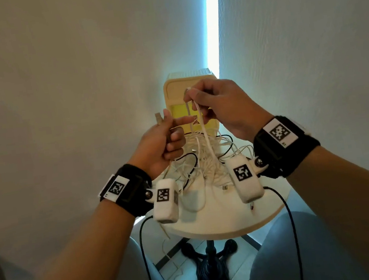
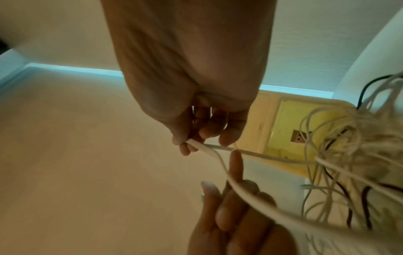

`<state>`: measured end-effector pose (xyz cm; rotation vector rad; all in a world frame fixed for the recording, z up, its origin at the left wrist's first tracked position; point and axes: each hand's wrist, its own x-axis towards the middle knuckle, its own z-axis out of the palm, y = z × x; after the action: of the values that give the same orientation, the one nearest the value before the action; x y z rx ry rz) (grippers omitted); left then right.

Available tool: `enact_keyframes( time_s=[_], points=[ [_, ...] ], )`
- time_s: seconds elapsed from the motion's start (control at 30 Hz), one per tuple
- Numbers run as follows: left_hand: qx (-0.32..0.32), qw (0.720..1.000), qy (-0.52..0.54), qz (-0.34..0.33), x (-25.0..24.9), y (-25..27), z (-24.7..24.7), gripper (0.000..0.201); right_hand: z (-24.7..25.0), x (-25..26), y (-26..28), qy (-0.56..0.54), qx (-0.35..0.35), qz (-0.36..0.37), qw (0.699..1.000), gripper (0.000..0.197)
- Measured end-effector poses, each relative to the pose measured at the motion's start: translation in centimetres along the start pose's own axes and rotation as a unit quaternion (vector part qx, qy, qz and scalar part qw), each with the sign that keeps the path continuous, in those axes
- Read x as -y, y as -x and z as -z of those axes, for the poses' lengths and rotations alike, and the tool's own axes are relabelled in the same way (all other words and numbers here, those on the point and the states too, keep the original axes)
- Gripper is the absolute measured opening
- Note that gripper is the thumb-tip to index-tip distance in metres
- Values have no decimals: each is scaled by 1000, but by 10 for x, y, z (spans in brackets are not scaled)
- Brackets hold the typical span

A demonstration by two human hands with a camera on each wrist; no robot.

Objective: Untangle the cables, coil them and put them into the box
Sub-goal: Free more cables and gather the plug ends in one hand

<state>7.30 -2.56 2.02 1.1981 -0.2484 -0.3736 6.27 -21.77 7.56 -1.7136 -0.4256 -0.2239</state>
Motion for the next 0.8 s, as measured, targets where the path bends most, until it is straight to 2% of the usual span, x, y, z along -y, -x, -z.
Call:
enact_keyframes(
  time_s=[0.13, 0.23, 0.33, 0.5, 0.57, 0.6, 0.63, 0.7, 0.73, 0.8],
  points=[
    [30, 999, -16, 17, -22, -6, -7, 63, -3, 9, 16, 59, 109, 36, 992, 21],
    [-9, 999, -3, 47, -36, -18, -16, 60, -4, 13, 30, 88, 211, 7, 974, 17],
    [-39, 996, 66, 48, -47, -29, -9, 36, -2, 2, 41, 161, 323, -34, 932, 15],
    [-98, 994, 39, -12, -53, -29, 2, 29, 13, -27, 48, 337, 394, -141, 844, 17],
    [-95, 995, 7, -34, -51, -24, 0, 31, 17, -30, 47, 373, 375, -164, 833, 21],
    [-85, 996, -14, -38, -48, -20, -2, 31, 17, -29, 44, 386, 330, -153, 848, 25],
    [-71, 996, -35, -35, -43, -16, -5, 31, 16, -28, 39, 373, 261, -137, 880, 26],
    [-31, 997, -63, -18, -31, -6, -11, 33, 10, -21, 29, 269, 118, -111, 949, 18],
    [-9, 997, -74, -7, -25, -1, -14, 34, 5, -15, 24, 209, 73, -102, 970, 16],
    [23, 995, -101, 11, -15, 7, -19, 35, -5, -6, 17, 142, 35, -85, 986, 26]
  ],
)
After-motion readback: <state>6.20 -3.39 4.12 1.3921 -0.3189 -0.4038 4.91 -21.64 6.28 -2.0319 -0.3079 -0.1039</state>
